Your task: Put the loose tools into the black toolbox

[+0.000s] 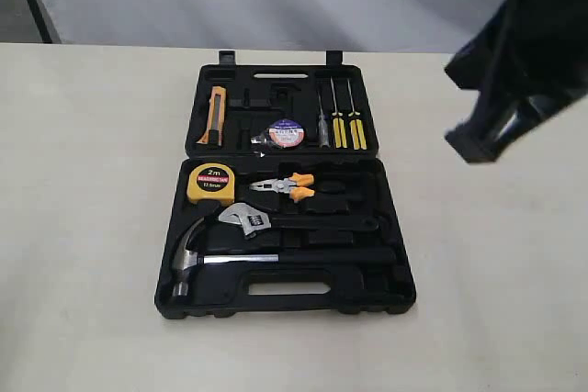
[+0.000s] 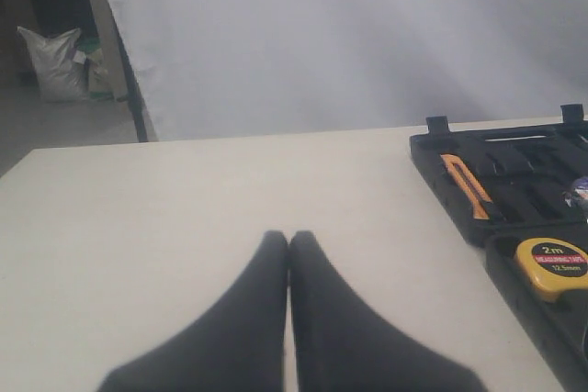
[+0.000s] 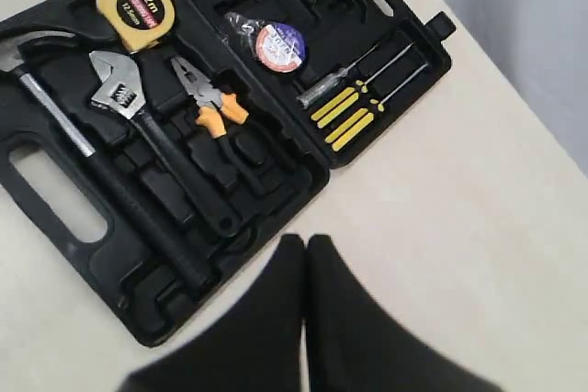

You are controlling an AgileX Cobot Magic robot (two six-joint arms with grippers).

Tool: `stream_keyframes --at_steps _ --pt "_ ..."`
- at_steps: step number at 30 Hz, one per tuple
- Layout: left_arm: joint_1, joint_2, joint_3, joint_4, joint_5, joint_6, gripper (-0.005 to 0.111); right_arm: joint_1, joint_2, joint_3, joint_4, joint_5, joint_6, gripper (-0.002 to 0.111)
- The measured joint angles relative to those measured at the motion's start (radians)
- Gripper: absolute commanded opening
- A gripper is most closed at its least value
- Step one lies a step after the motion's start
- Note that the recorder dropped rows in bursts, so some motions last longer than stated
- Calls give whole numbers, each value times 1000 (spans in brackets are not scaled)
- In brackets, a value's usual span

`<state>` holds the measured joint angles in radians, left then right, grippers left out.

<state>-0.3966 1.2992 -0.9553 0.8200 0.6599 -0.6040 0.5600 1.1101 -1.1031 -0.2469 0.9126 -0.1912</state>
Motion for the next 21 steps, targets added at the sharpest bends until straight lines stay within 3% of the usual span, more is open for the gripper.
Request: stream_keyframes --at_steps 6,9,14,17,21 --pt "0 0 0 0 0 0 1 0 -274 422 54 -217 68 -1" --pt "0 0 0 0 0 0 1 0 -350 590 196 -341 87 -1" --pt "0 0 0 0 0 0 1 0 -435 877 364 -732 91 -1" --pt "0 0 0 0 0 0 1 0 -552 1015 381 -868 124 -1" --pt "0 0 0 0 0 0 1 0 -703 1061 385 -874 138 -1"
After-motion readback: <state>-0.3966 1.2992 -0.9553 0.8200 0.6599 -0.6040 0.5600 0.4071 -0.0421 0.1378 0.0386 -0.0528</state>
